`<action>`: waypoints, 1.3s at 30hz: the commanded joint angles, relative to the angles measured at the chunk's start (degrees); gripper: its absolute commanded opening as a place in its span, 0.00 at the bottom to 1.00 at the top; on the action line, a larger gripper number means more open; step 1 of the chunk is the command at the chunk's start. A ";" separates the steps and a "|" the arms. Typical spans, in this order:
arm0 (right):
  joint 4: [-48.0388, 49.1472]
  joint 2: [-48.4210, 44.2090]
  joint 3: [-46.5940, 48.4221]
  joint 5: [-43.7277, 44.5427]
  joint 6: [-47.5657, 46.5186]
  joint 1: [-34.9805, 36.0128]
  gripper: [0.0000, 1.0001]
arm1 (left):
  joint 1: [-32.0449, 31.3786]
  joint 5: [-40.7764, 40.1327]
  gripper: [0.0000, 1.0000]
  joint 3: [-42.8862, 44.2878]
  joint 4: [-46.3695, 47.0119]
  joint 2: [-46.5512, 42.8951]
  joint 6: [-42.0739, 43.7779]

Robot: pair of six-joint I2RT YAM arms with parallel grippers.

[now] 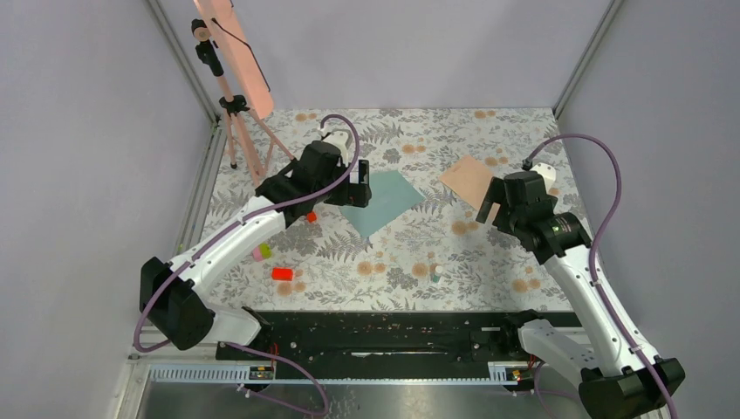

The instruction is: Place the letter into the envelope and seal it

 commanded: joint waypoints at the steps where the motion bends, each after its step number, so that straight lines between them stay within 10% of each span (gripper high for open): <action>1: -0.83 0.32 1.63 2.99 0.65 0.15 0.99 | 0.01 0.79 0.99 3.64 -0.96 0.54 -0.62; 18: -2.79 -5.75 -8.67 -7.89 6.68 0.15 0.99 | 0.02 6.55 0.99 2.73 0.67 5.55 -1.97; 26: -0.20 -7.89 -15.83 -10.69 14.82 0.13 0.97 | -0.06 14.63 0.99 19.37 0.85 22.76 -3.44; 32: 7.91 0.86 -14.19 -21.91 12.23 -10.46 0.52 | -1.16 25.22 0.96 35.09 1.15 36.80 -8.28; 39: 12.73 22.55 2.23 -23.23 8.24 -17.15 0.55 | -2.05 27.47 0.96 27.83 2.63 32.00 -7.98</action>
